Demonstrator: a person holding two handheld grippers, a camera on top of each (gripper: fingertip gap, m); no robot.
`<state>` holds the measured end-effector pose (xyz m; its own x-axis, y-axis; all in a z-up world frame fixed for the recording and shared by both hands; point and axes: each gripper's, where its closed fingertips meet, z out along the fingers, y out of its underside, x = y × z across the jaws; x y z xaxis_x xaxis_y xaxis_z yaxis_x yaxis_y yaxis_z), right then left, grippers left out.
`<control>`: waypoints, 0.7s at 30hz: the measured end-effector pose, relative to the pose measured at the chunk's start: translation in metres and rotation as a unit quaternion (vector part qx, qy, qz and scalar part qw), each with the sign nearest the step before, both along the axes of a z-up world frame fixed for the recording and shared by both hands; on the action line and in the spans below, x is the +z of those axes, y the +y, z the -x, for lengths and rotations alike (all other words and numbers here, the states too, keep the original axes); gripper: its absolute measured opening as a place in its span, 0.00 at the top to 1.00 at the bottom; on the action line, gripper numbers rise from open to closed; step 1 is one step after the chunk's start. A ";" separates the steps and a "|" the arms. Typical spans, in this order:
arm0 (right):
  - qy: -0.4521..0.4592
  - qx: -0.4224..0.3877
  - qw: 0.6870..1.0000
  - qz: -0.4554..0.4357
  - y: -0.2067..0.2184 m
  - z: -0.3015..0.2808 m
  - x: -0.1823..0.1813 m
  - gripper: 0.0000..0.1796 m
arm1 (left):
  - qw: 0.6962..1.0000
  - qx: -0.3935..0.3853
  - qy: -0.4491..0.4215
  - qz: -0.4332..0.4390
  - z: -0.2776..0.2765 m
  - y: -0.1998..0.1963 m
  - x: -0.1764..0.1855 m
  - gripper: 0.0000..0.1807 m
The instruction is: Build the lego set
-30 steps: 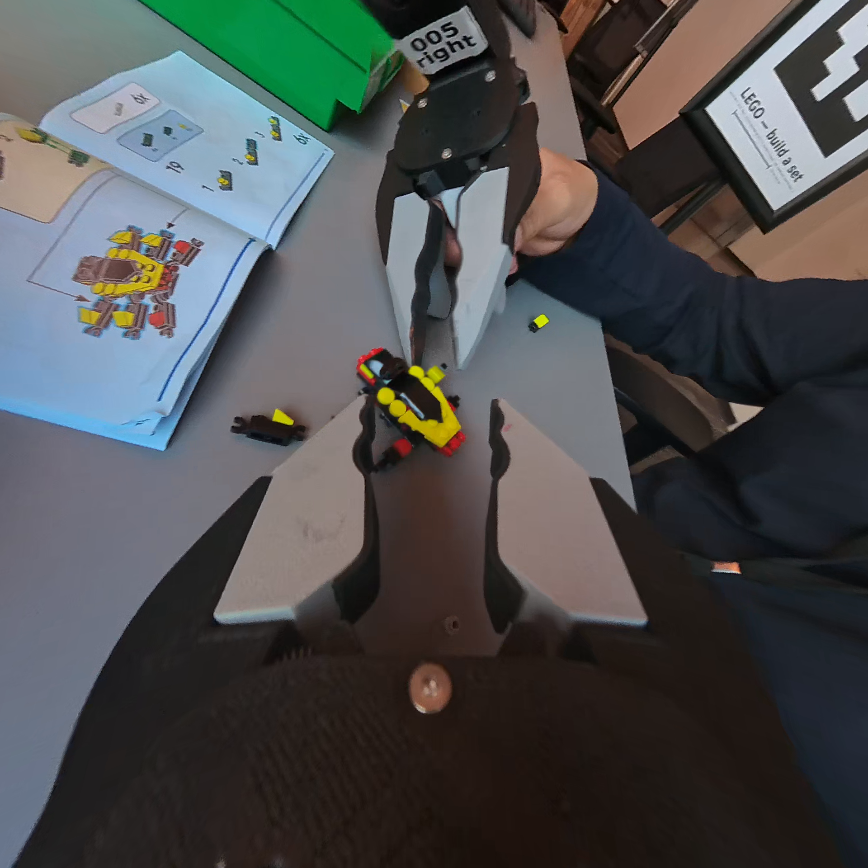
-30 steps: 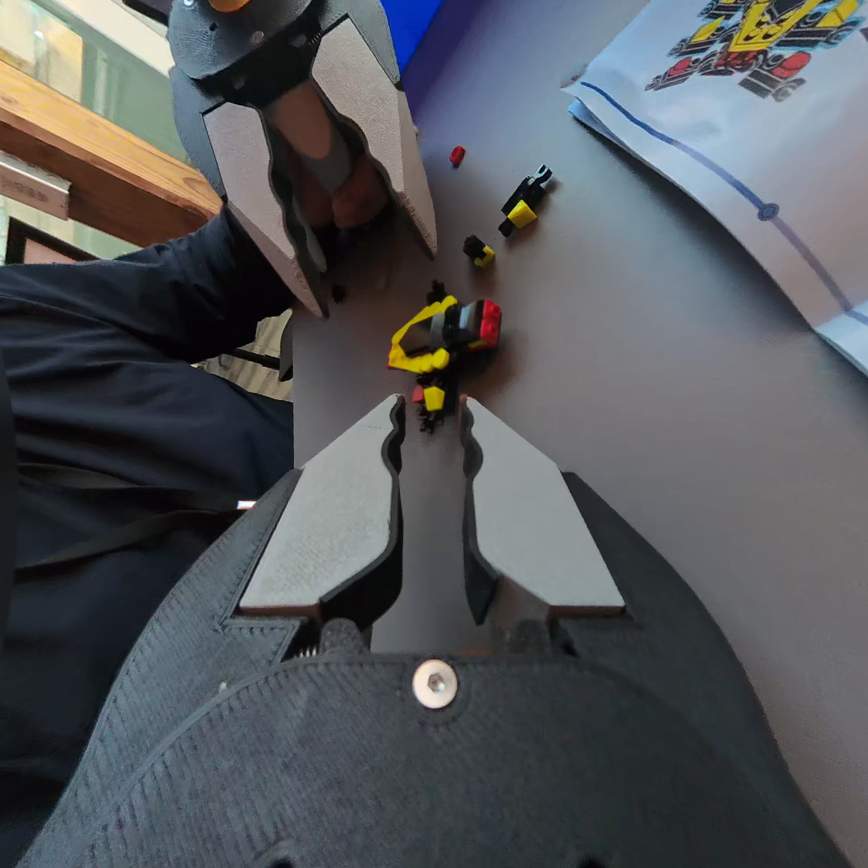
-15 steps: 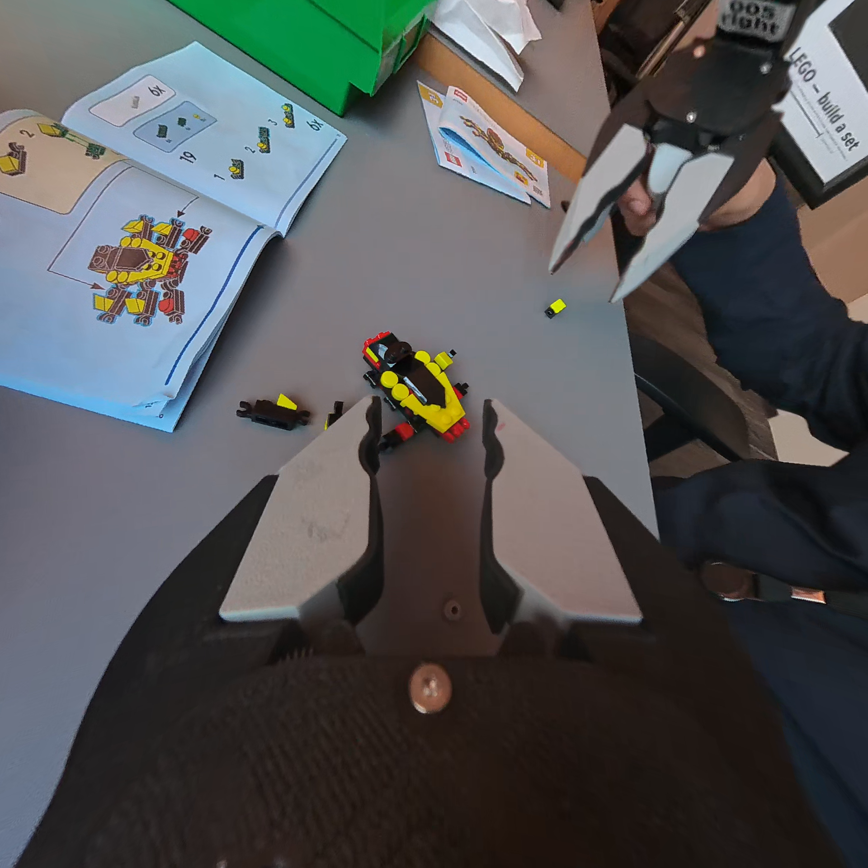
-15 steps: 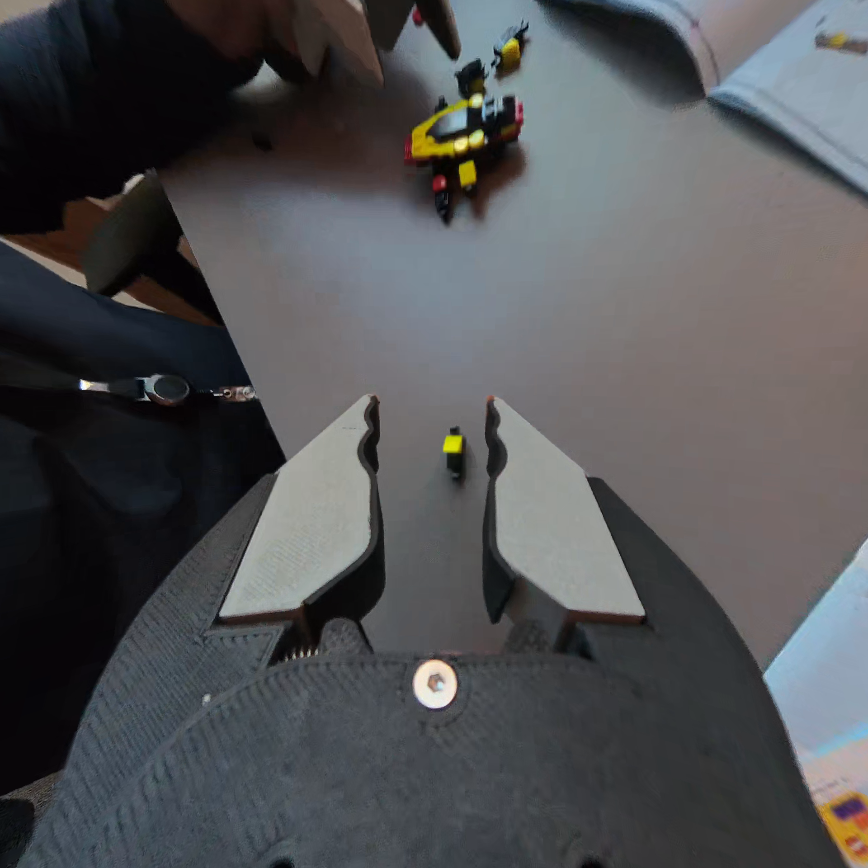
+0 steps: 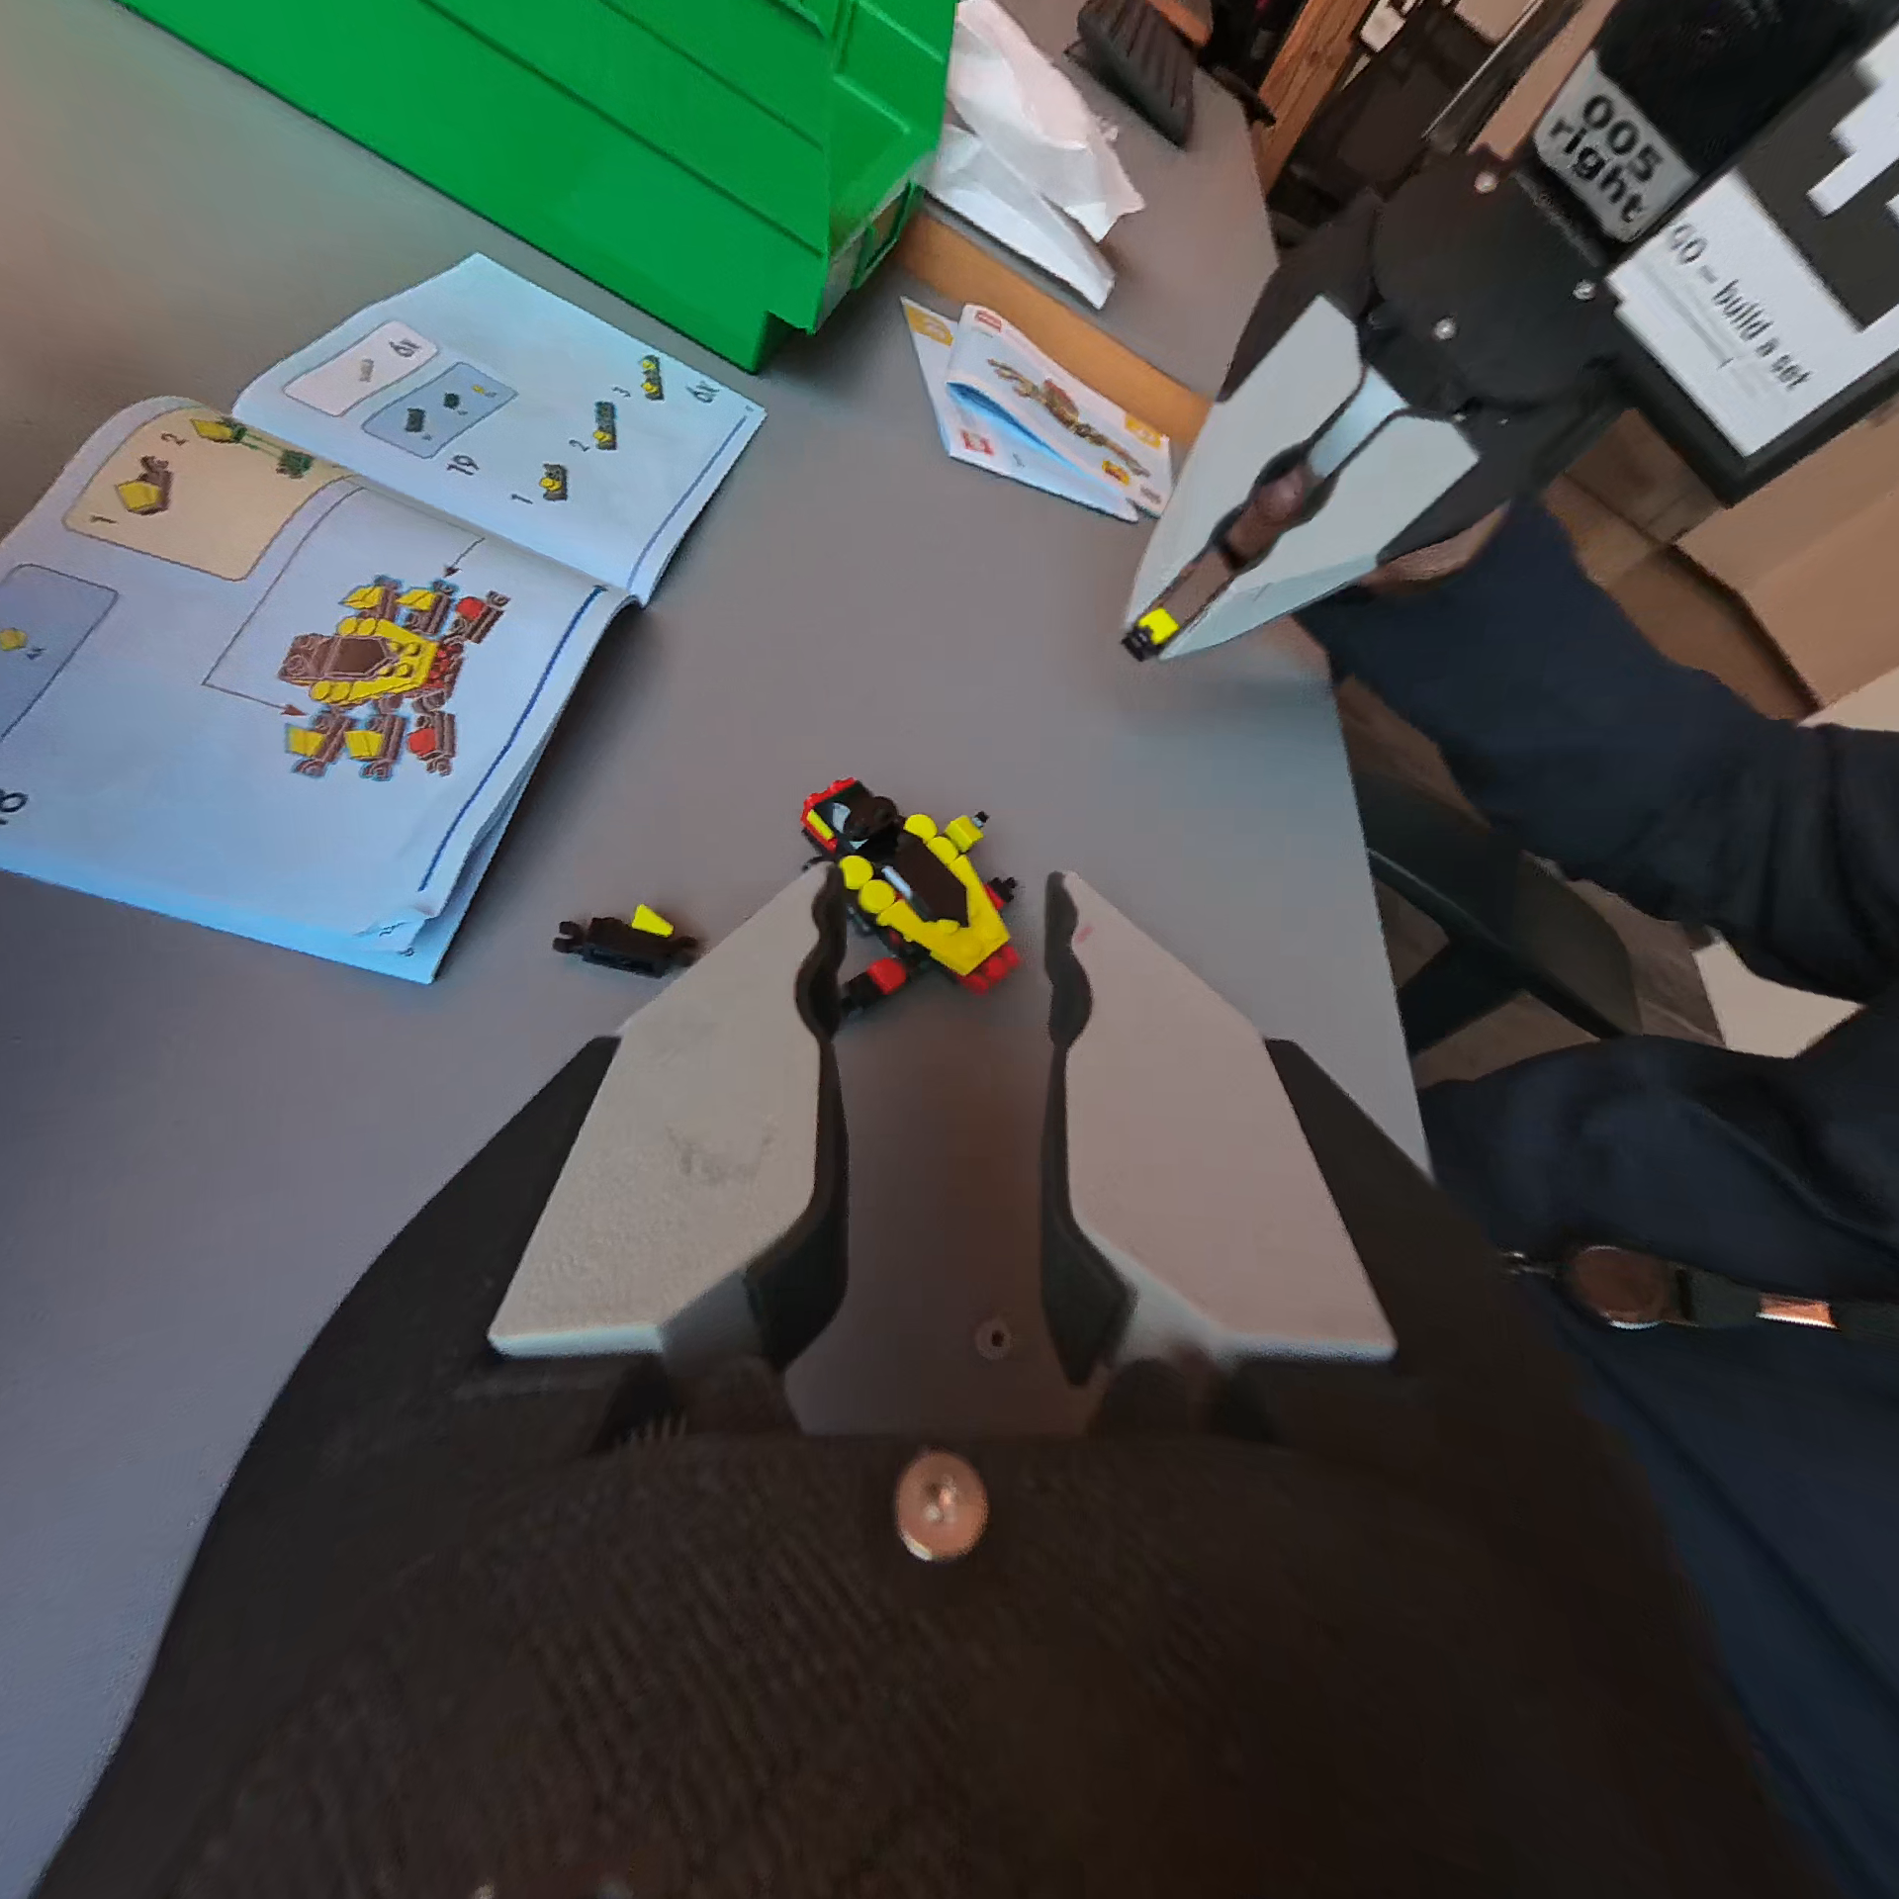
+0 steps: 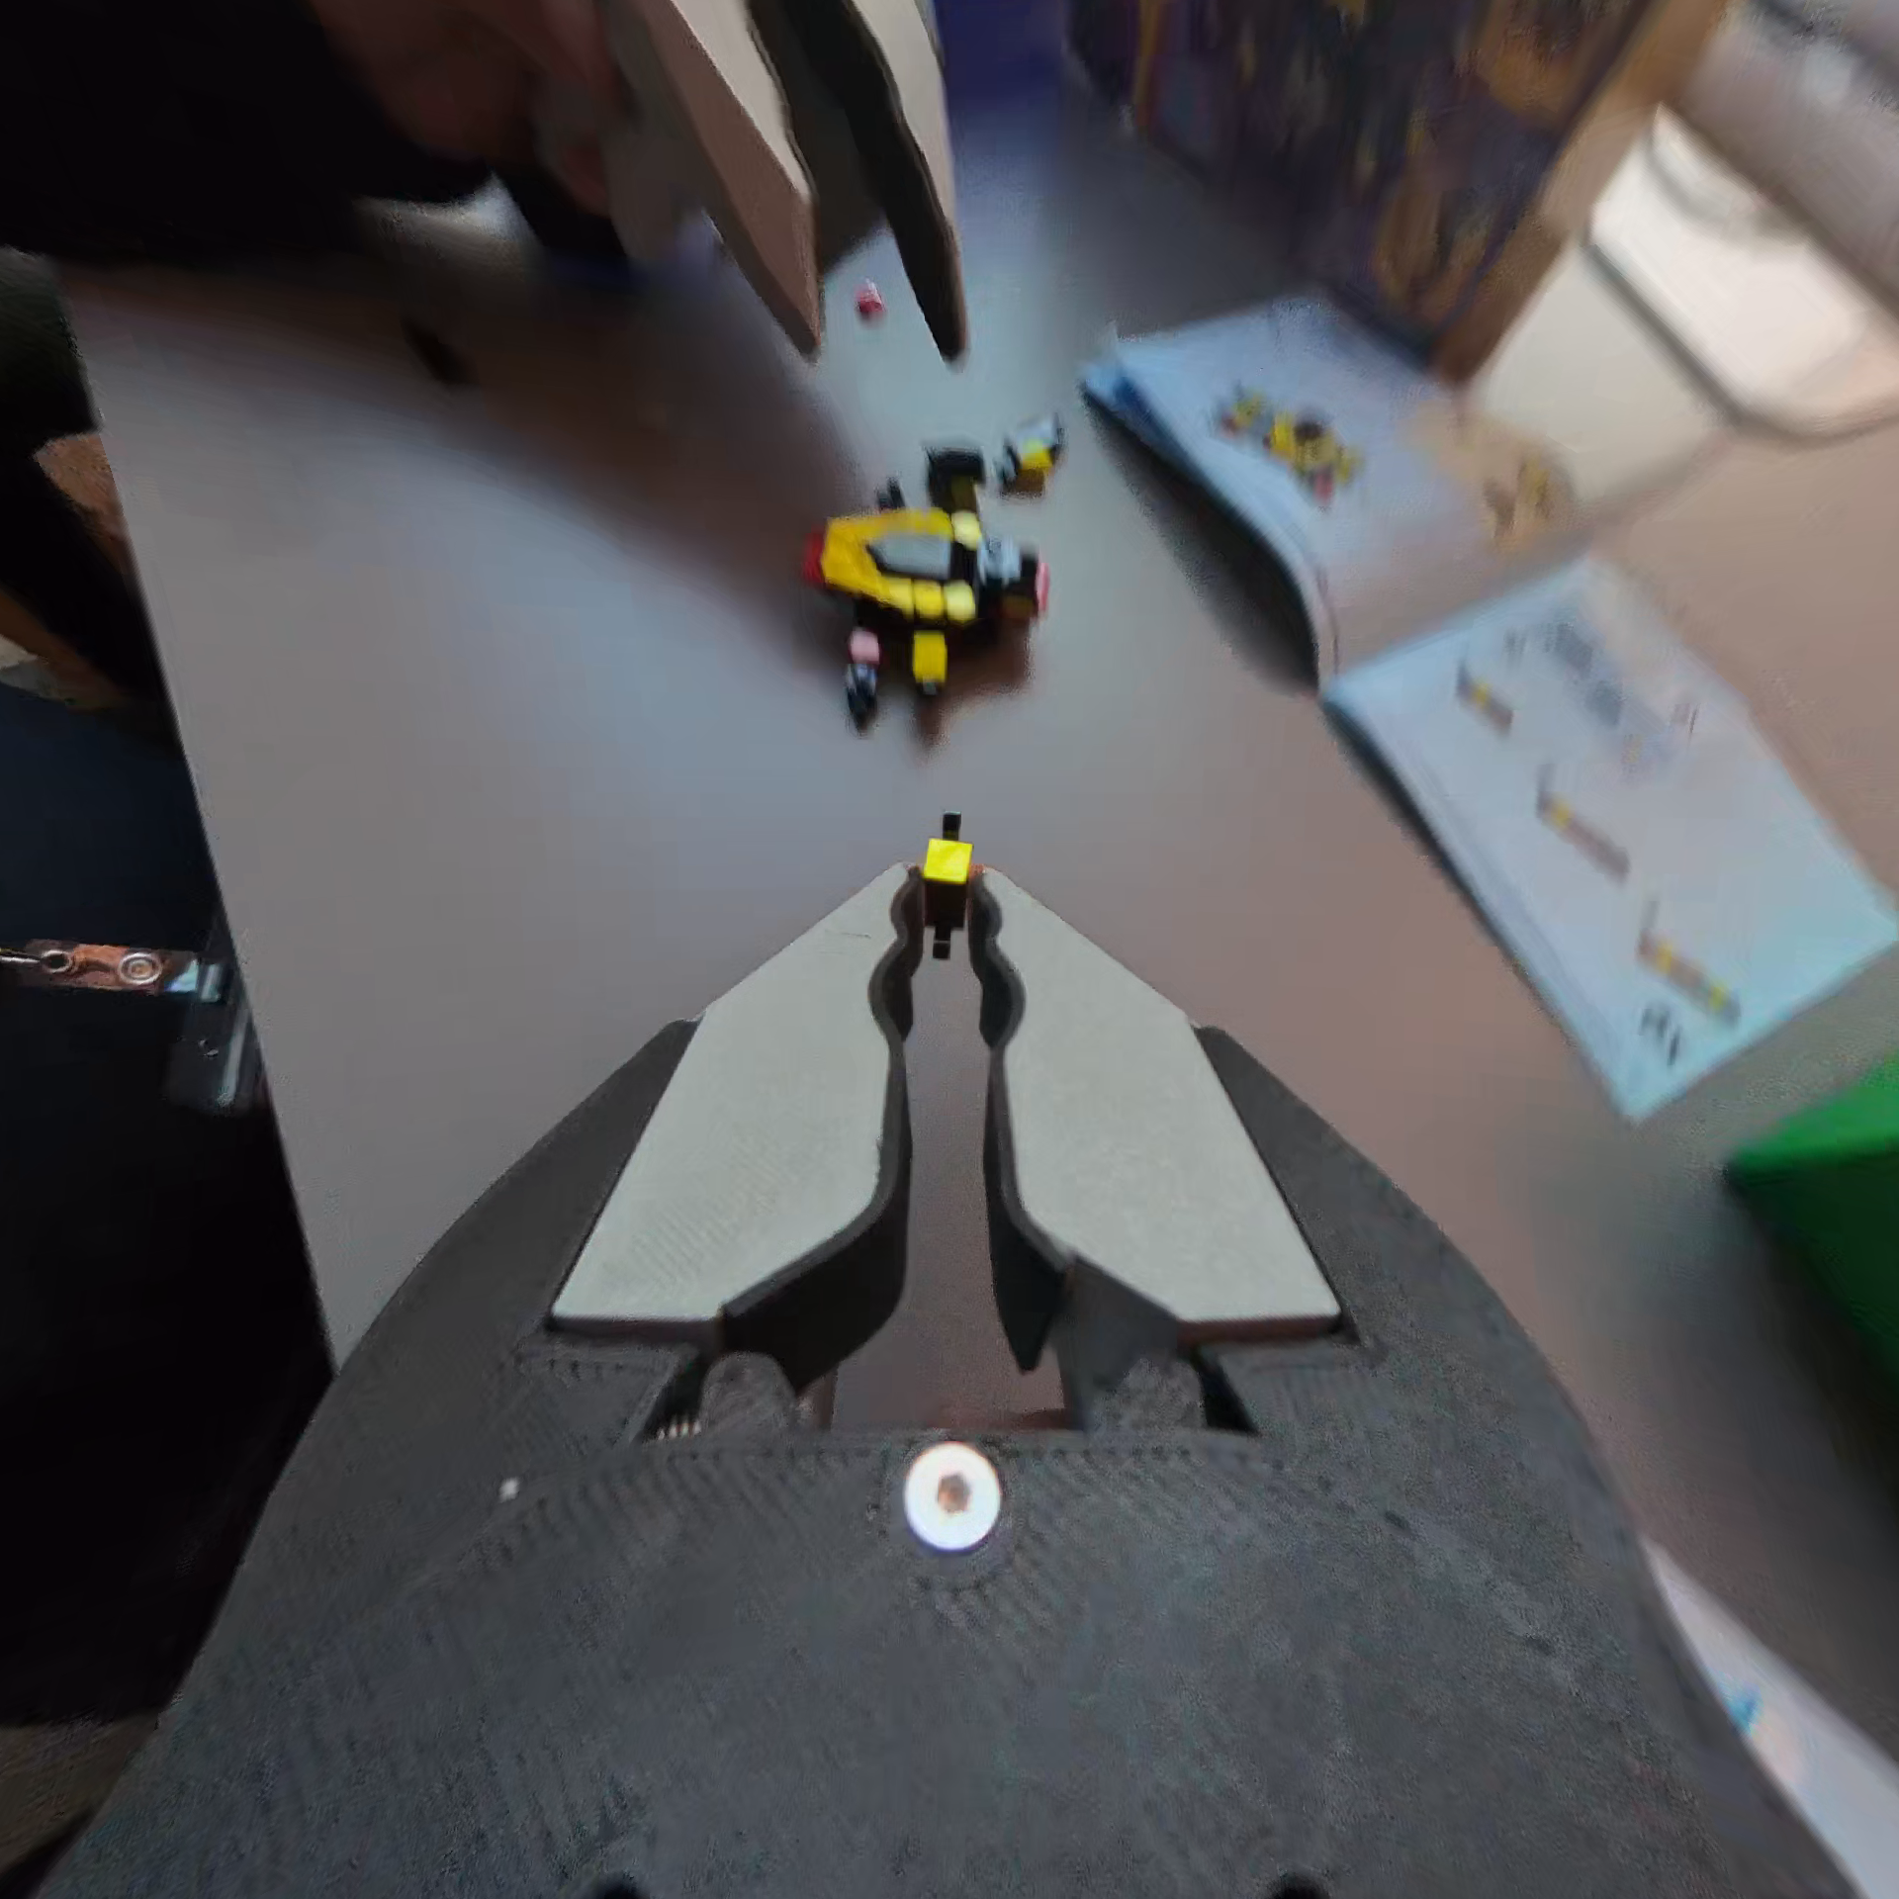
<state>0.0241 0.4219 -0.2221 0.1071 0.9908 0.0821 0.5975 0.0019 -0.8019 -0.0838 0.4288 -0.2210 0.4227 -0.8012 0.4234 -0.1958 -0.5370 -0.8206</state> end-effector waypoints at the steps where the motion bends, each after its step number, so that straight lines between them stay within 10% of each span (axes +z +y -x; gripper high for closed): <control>1: 0.024 0.041 0.998 -0.039 -0.001 0.016 0.011 0.97 | 1.000 -0.008 -0.014 0.006 -0.003 -0.003 0.003 0.81; 8: 0.033 0.232 0.889 -0.394 0.009 0.093 0.032 0.97 | 0.991 -0.055 -0.109 0.050 -0.009 -0.017 0.026 0.83; 21: -0.013 0.252 0.827 -0.503 0.009 0.109 0.016 0.97 | 0.986 -0.031 -0.120 0.111 -0.007 -0.011 0.019 0.78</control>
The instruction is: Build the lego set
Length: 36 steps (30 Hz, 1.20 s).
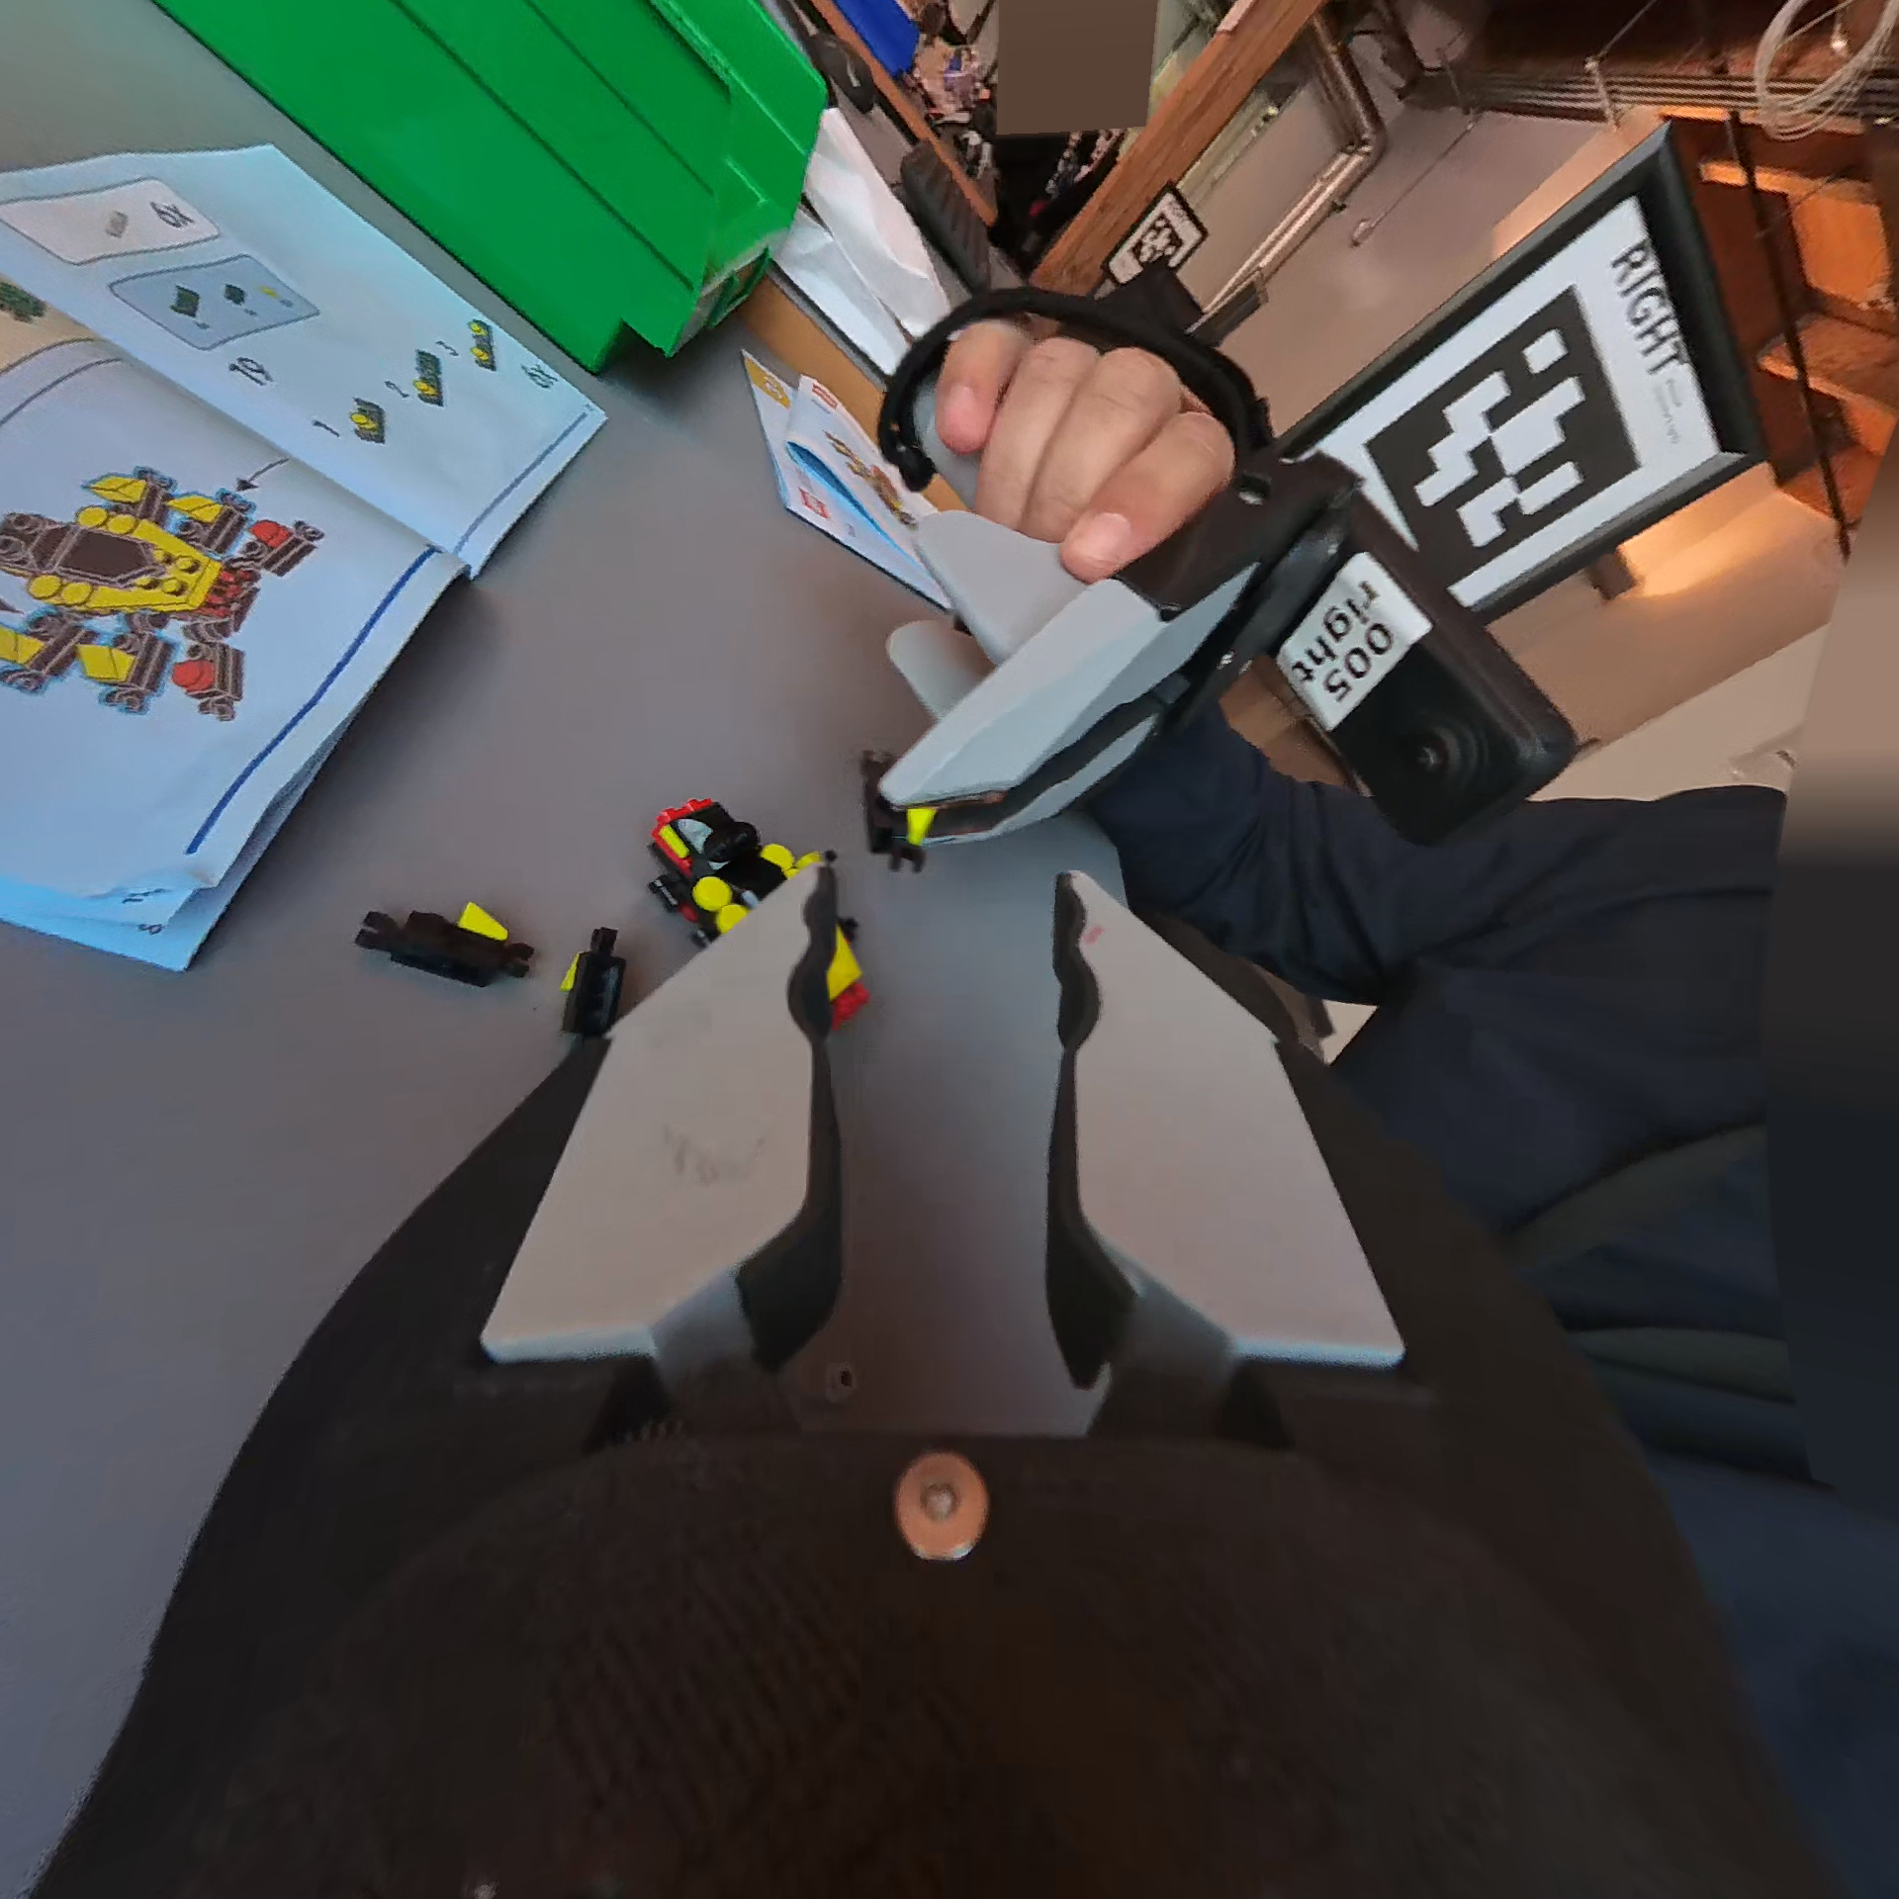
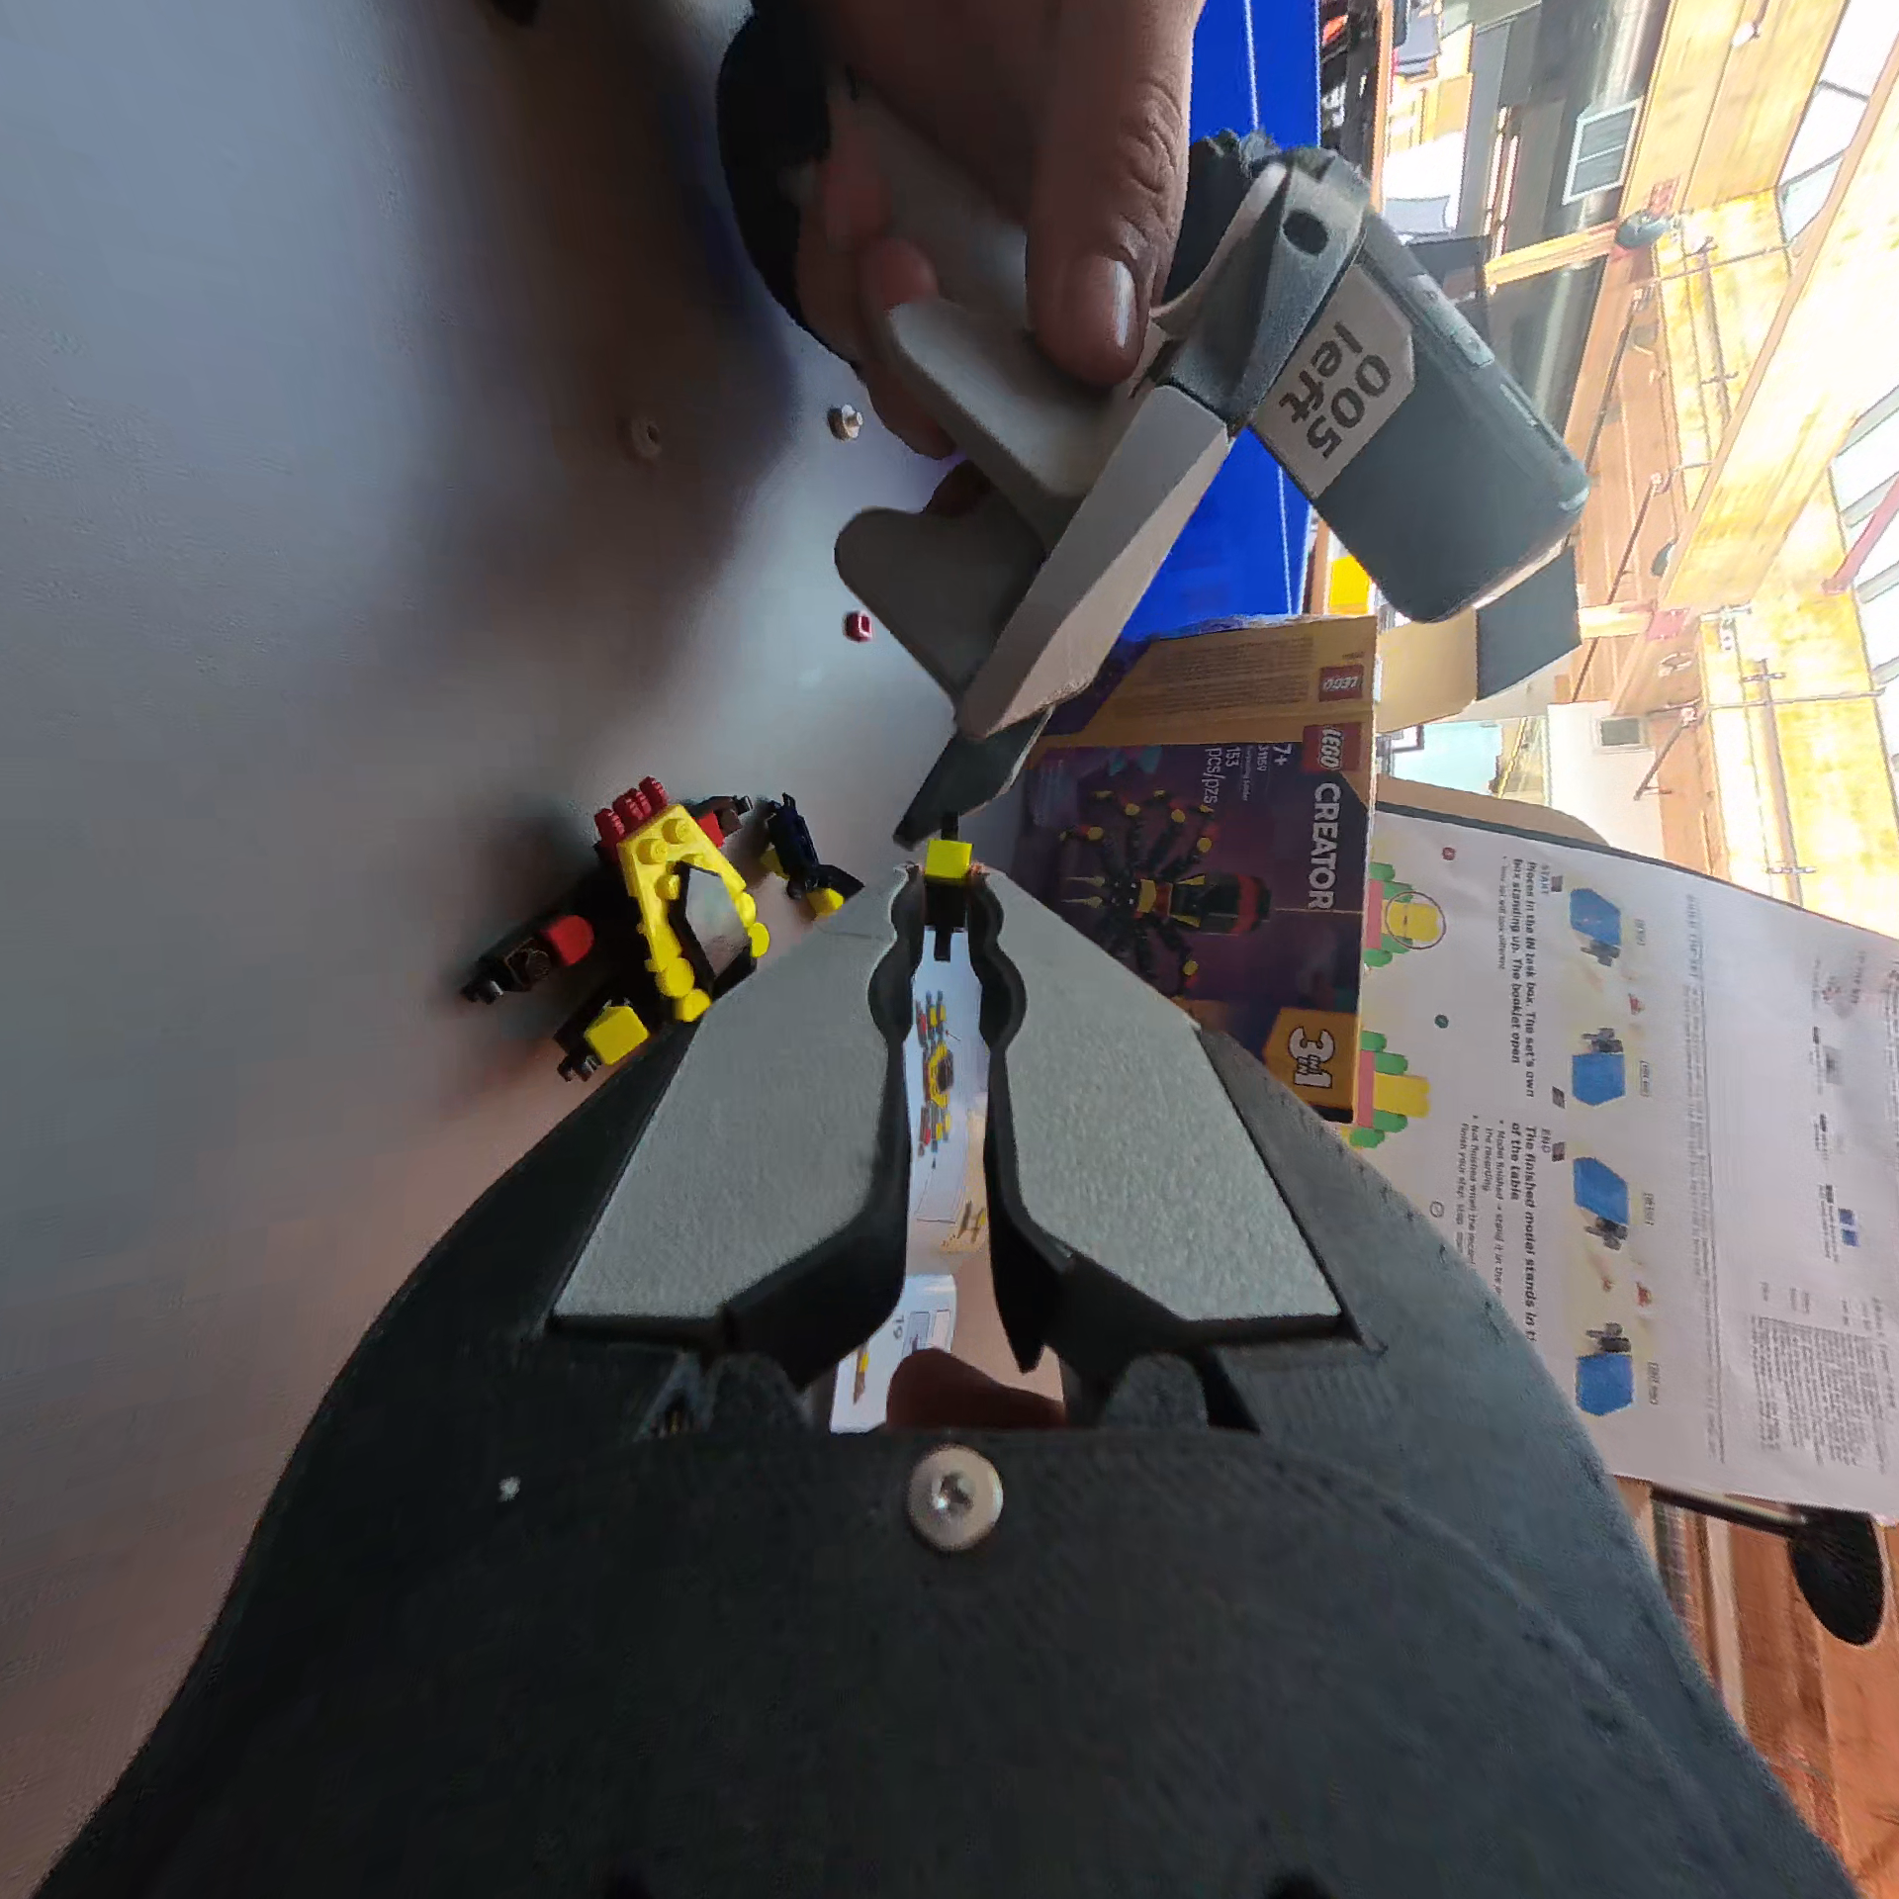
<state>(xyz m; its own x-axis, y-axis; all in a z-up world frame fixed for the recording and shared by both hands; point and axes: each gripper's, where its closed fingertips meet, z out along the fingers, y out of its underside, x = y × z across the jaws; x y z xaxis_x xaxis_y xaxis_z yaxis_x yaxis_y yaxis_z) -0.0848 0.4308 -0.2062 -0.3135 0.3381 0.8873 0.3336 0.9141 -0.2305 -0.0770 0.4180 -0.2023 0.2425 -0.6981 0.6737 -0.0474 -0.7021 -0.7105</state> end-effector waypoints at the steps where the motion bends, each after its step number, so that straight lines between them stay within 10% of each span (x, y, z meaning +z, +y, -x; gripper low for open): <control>1: 0.006 0.003 1.000 0.002 -0.002 -0.001 0.002 0.97 | 1.000 0.007 0.010 -0.006 0.001 0.002 -0.001 0.78; 12: 0.042 0.022 0.999 0.009 -0.017 0.003 0.012 0.97 | 0.998 -0.022 0.030 -0.056 -0.012 -0.009 -0.001 0.95; 36: 0.077 0.007 0.992 0.096 -0.017 0.005 0.019 0.95 | 0.996 -0.002 -0.008 -0.094 -0.005 -0.008 0.015 0.95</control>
<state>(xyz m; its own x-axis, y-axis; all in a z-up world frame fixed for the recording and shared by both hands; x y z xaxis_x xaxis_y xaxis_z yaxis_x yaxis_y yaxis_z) -0.0894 0.4134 -0.1870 -0.1855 0.5015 0.8450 0.2680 0.8531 -0.4475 -0.0722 0.4099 -0.1870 0.2301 -0.8131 0.5347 -0.0378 -0.5565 -0.8300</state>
